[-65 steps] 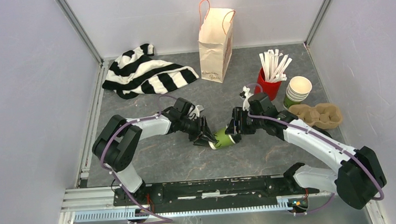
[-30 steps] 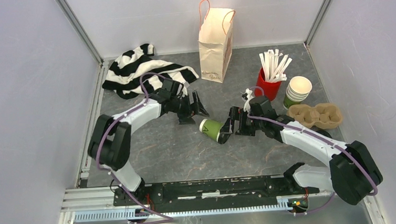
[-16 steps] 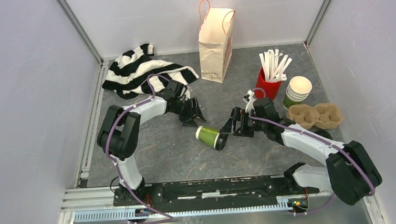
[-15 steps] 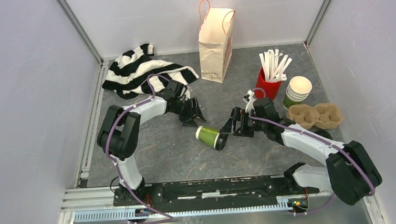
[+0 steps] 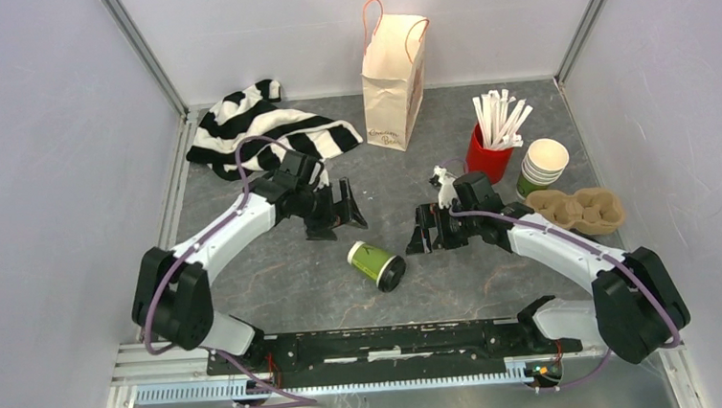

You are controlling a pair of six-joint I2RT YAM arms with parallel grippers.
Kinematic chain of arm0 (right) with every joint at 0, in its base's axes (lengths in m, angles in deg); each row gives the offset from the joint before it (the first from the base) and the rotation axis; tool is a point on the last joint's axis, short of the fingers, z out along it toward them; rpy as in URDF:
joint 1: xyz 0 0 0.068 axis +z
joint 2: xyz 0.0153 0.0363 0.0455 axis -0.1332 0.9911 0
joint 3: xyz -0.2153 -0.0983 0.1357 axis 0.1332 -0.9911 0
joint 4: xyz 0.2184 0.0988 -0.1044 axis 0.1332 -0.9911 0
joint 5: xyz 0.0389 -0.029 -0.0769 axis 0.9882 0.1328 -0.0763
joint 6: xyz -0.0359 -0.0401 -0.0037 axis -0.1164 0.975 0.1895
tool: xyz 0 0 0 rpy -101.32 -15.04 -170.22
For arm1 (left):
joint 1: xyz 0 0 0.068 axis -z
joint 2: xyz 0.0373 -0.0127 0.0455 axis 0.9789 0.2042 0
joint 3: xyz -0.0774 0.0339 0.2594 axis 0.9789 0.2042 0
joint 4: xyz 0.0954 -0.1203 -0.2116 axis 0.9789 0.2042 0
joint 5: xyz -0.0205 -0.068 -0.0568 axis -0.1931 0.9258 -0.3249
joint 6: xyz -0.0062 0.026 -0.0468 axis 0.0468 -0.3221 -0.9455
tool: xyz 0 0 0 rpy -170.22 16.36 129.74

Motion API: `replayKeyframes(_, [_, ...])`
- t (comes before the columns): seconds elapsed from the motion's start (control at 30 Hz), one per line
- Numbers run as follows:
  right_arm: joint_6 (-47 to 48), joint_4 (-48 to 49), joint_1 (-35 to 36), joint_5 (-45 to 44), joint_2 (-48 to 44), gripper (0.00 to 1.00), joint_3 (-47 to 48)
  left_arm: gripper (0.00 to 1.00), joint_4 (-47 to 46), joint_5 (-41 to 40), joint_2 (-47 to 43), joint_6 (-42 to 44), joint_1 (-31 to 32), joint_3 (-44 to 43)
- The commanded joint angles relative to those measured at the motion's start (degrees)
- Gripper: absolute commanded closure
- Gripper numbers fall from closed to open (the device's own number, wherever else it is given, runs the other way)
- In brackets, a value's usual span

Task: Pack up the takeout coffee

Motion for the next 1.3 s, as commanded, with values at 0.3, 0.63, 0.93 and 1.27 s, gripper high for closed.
replayKeyframes(0.3, [6.4,-0.1,0.2,-2.2,0.1,0.02,1.8,0.0,6.0,3.3,0.3,-36.0,2.0,2.6])
replayKeyframes(0.63, [6.1,0.1,0.2,-2.4,-5.4,0.02,-1.9,0.01,7.5,-4.1,1.6,-43.5,5.1,5.9])
replayKeyframes(0.93, [4.5,1.6,0.2,-2.5,-8.1,0.03,-4.6,0.08,8.5,-6.7,5.5,-40.1,6.3,6.2])
replayKeyframes(1.27, [4.8,1.1,0.2,-2.9,-8.3,0.03,-4.3,0.29,8.5,-7.7,4.8,-38.3,7.0,7.2])
